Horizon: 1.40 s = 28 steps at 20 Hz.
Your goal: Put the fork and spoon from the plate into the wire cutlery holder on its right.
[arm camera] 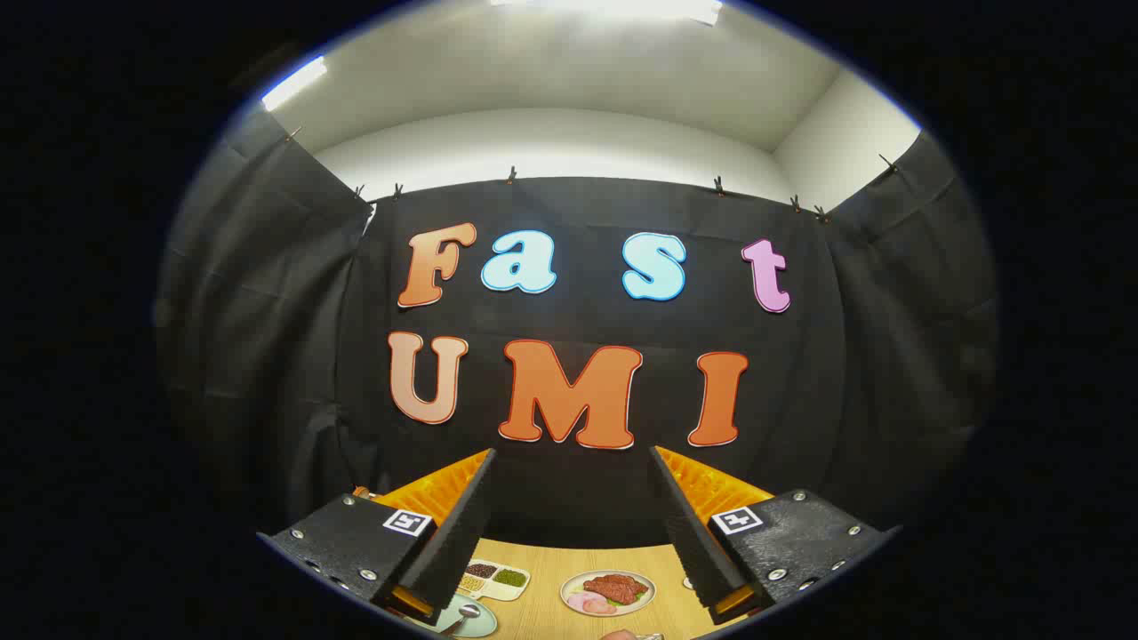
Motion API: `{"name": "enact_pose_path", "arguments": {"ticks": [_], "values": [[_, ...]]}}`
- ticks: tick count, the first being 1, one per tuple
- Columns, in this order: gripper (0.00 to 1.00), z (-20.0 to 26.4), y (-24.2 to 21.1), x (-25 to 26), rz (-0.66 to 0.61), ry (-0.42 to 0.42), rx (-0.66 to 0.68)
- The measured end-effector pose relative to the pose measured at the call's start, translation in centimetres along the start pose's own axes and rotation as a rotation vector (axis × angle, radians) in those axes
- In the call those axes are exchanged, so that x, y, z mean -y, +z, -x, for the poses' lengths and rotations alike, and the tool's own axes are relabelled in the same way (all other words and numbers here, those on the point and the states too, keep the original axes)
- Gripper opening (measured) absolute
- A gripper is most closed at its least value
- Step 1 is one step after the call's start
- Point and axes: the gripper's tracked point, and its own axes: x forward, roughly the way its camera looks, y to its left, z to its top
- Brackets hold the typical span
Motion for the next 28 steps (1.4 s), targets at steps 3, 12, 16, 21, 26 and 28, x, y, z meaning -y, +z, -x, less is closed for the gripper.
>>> {"name": "enact_pose_path", "arguments": {"ticks": [3, 12, 16, 21, 26, 28], "values": [[0.98, 0.1, 0.4, -0.2, 0.0, -0.002, 0.01], [0.98, -0.7, 0.8, -0.8, 0.006, -0.003, 0.017], [0.98, -1.3, -0.7, -1.5, 0.007, 0.007, -0.014], [0.99, -2.2, -6.6, -3.5, -0.007, 0.051, -0.185], [0.99, -2.8, -12.9, -7.9, -0.076, 0.148, -0.398], [0.99, -2.5, -16.8, -9.9, -0.111, 0.182, -0.528]]}}
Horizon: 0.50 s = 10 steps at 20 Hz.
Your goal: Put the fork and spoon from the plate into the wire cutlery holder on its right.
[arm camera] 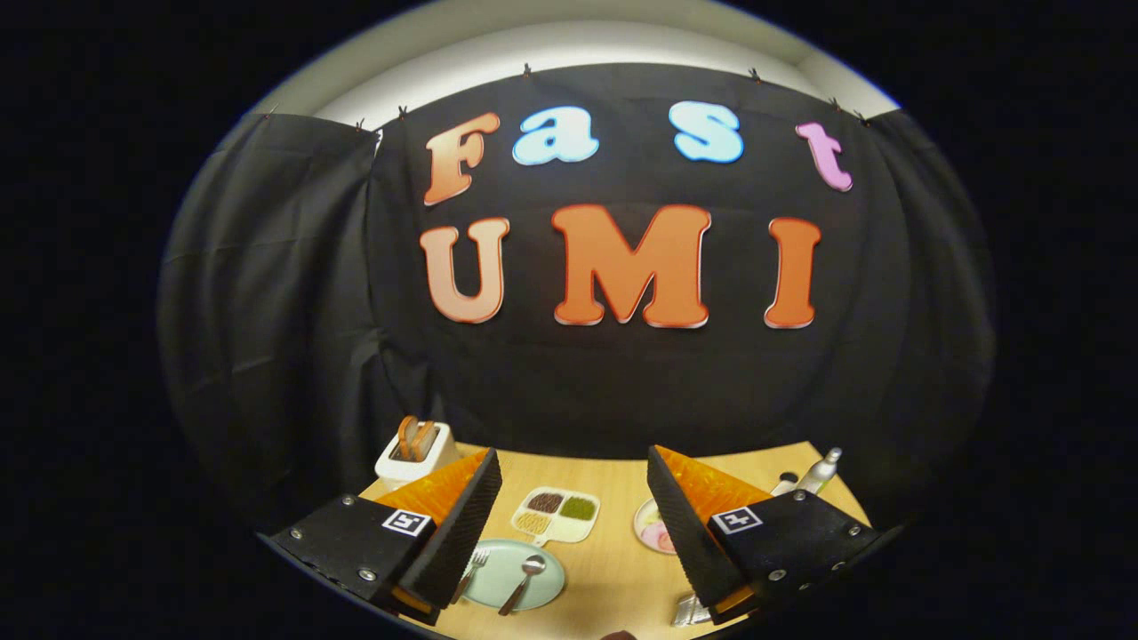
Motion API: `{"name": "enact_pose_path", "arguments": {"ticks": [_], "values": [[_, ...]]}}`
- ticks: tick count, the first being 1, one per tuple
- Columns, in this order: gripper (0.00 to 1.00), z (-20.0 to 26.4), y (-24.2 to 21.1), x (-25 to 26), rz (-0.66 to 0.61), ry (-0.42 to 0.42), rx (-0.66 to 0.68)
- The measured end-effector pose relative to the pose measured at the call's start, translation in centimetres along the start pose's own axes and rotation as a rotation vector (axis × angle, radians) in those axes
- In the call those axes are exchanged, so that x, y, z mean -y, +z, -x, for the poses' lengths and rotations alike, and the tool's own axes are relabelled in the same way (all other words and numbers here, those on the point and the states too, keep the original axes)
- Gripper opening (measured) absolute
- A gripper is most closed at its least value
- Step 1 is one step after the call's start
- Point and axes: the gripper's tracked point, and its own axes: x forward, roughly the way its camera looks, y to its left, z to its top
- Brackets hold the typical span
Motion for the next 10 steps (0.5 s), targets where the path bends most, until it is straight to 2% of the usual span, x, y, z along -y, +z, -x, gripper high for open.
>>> {"name": "enact_pose_path", "arguments": {"ticks": [4, 10], "values": [[0.99, -3.5, -7.1, -2.6, -0.072, 0.051, -0.262], [0.97, -6.8, -15.7, -5.0, -0.089, 0.078, -0.542]]}}
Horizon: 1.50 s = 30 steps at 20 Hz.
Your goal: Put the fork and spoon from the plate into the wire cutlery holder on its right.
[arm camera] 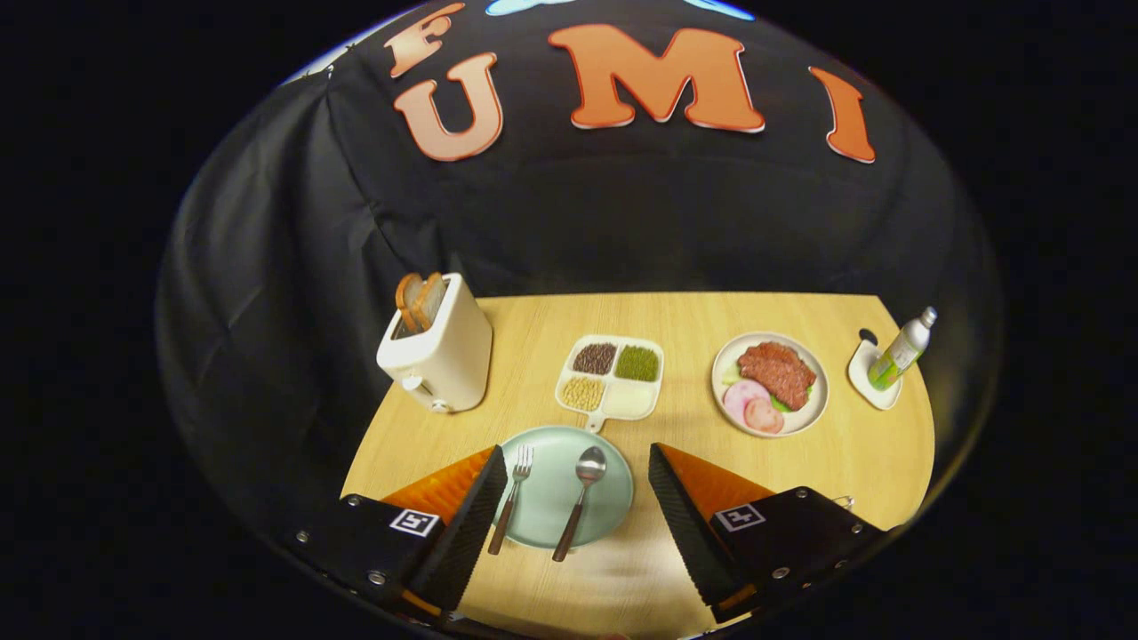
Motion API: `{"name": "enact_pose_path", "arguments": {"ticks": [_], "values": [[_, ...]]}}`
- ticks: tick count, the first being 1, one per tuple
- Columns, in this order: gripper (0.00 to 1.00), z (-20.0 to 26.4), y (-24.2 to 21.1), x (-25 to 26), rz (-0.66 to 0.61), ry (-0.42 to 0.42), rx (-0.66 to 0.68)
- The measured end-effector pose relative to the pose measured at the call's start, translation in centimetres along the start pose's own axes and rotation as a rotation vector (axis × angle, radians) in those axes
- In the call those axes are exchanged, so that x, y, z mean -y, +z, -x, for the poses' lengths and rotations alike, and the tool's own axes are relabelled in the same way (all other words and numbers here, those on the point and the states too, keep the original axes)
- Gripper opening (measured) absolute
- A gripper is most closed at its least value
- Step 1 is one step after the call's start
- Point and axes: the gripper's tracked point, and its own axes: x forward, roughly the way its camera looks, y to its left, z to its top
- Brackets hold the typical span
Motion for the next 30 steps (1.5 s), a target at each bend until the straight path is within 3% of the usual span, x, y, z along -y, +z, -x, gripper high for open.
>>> {"name": "enact_pose_path", "arguments": {"ticks": [6, 14, 21, 30], "values": [[0.92, -5.0, -4.6, -0.9, -0.049, -0.01, -0.24], [0.71, -10.7, -11.1, -0.9, -0.086, -0.05, -0.5], [0.45, -13.5, -14.2, 0.7, -0.101, -0.131, -0.591], [0.06, -14.1, -14.3, 1.7, -0.155, -0.118, -0.602]]}}
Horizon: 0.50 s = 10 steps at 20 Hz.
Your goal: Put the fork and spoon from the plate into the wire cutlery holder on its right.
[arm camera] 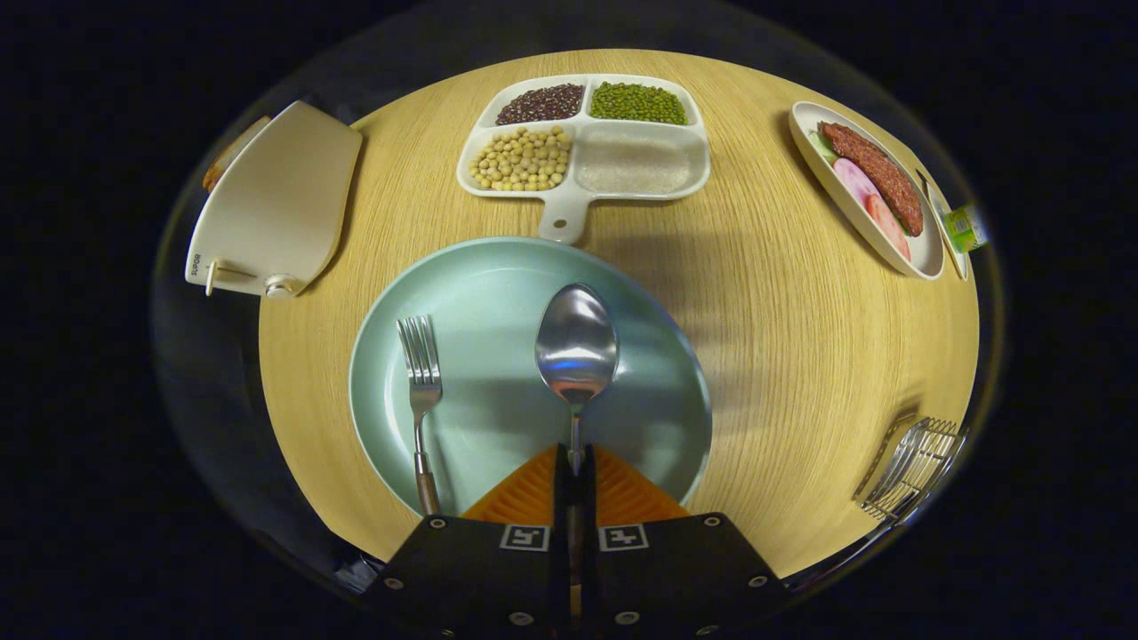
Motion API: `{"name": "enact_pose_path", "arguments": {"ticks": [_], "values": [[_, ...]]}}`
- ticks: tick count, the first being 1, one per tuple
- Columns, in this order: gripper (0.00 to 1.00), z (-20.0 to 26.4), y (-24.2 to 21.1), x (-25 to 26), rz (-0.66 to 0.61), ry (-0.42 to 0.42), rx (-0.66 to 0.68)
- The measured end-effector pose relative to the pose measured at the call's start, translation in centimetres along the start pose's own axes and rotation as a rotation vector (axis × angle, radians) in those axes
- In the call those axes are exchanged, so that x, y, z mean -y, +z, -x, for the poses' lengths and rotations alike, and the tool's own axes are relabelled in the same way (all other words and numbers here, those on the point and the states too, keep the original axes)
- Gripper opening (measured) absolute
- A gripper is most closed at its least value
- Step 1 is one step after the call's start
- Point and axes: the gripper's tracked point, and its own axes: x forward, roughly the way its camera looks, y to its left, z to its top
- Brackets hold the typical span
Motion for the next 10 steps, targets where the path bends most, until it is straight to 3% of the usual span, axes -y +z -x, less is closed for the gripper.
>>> {"name": "enact_pose_path", "arguments": {"ticks": [4, 10], "values": [[0.04, 1.7, 0.2, 0.3, 0.032, 0.01, 0.085], [0.04, 7.8, 1.0, 1.2, 0.045, 0.052, 0.251]]}}
